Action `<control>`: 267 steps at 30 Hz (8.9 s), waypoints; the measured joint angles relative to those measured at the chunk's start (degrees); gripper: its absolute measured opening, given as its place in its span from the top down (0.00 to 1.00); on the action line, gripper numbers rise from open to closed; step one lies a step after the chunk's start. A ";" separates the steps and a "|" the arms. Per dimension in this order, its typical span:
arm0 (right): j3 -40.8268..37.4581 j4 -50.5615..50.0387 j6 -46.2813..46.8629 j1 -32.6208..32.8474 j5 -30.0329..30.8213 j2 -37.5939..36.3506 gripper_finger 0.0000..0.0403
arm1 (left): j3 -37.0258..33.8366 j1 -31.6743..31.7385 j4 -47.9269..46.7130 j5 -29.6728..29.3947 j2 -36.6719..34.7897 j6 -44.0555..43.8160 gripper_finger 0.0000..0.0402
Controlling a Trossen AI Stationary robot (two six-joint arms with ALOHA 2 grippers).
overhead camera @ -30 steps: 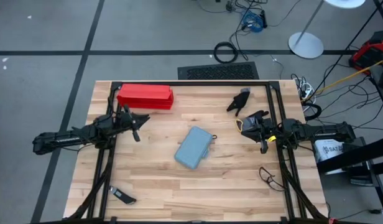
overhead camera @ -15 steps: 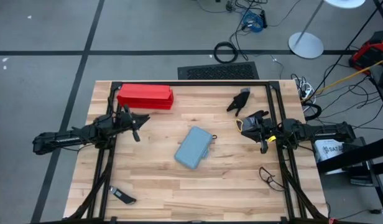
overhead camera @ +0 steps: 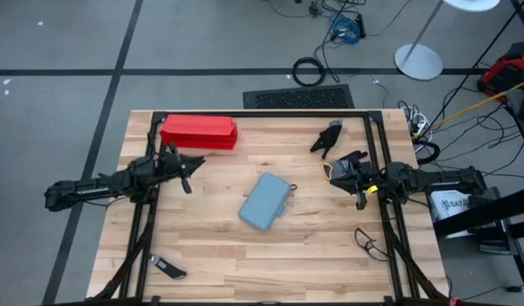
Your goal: Prefit tool cases
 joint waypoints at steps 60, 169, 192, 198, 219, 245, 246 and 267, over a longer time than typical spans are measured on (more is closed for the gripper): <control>0.02 9.94 -1.02 0.13 -1.53 -0.02 1.00 | -0.02 -0.02 16.98 5.44 0.65 -21.07 0.87; 40.83 11.59 -48.71 19.71 32.79 98.82 0.98 | 49.47 -22.62 -39.26 -18.05 69.98 -7.65 0.87; 49.65 4.71 -50.62 22.51 34.96 98.73 0.99 | 49.47 -22.83 -36.00 -18.01 69.98 -7.63 0.87; 55.56 -4.07 -47.92 21.35 34.28 98.72 0.99 | 50.15 -24.21 -32.58 -20.47 69.50 -8.66 0.87; 74.43 -26.03 -35.31 11.62 17.31 98.71 0.99 | 60.79 -31.50 -27.79 -32.33 57.50 -8.95 0.87; 81.79 -33.65 -27.25 -5.35 1.88 98.57 0.99 | 60.79 -37.42 -13.38 -32.26 51.71 -4.25 0.87; 81.79 -33.81 -26.90 -6.23 0.03 98.57 1.00 | 60.79 -37.42 -13.11 -32.26 51.71 -4.08 0.87; 83.14 -40.19 -26.75 -12.97 -17.61 99.29 1.00 | 60.81 -37.64 -11.00 -31.95 48.17 -1.01 0.87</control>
